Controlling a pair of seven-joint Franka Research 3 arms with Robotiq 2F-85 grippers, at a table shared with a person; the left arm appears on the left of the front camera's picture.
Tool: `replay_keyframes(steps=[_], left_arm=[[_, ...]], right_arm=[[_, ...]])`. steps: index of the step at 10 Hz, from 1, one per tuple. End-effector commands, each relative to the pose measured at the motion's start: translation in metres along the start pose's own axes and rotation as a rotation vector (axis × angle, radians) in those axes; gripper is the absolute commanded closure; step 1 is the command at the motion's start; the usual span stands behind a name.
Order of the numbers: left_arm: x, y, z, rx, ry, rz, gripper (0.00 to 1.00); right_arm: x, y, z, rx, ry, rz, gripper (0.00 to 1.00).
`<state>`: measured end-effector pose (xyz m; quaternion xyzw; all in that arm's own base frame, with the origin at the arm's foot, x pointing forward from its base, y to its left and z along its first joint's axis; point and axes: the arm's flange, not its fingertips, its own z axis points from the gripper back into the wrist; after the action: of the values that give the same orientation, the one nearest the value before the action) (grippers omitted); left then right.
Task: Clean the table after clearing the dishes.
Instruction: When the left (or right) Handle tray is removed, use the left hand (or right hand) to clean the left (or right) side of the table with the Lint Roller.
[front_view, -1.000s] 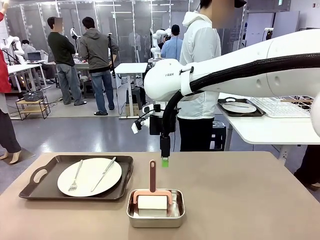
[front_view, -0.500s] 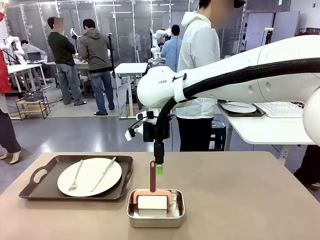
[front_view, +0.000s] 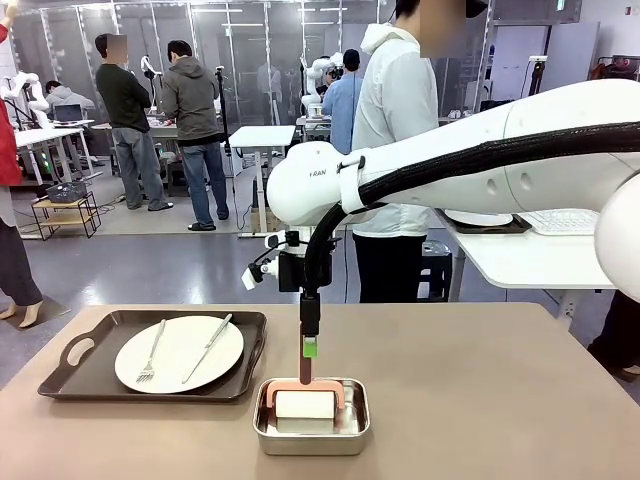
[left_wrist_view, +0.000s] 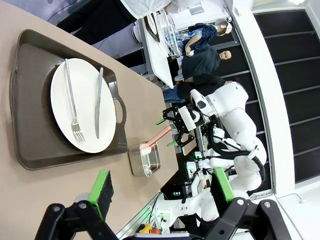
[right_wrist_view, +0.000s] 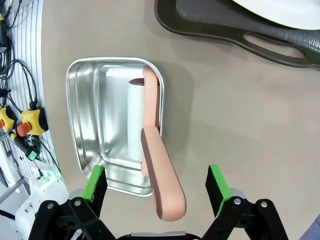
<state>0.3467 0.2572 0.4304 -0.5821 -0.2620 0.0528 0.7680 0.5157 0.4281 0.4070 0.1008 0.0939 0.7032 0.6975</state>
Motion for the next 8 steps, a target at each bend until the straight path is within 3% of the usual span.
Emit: replay_keyframes(steps=[1,2,5,6,7,8], left_arm=[[-0.0012,-0.0007,0.0038,-0.001,-0.003,-0.002,0.00],[-0.0012,-0.0007,0.0038,-0.001,-0.003,-0.002,0.00],[-0.0012,-0.0007,0.0038,-0.001,-0.003,-0.002,0.00],[-0.0012,-0.0007,0.0038,-0.001,-0.003,-0.002,0.00],[-0.0012,-0.0007,0.0038,-0.001,-0.003,-0.002,0.00],[-0.0012,-0.0007,0.0038,-0.001,-0.003,-0.002,0.00]], right_arm=[[0.0072,0.0035,-0.0077,-0.015,0.020,-0.026,0.00],[0.0075,0.0027,-0.0097,-0.006,0.018,-0.027,0.05],[0.0083,-0.0008,-0.0133,0.013,0.012,-0.032,0.33],[0.0068,-0.0004,-0.0105,0.008,0.006,-0.034,0.25],[0.0065,-0.0004,-0.0111,0.015,0.003,-0.034,0.53],[0.0061,-0.0008,-0.0118,0.021,0.005,-0.038,0.44]])
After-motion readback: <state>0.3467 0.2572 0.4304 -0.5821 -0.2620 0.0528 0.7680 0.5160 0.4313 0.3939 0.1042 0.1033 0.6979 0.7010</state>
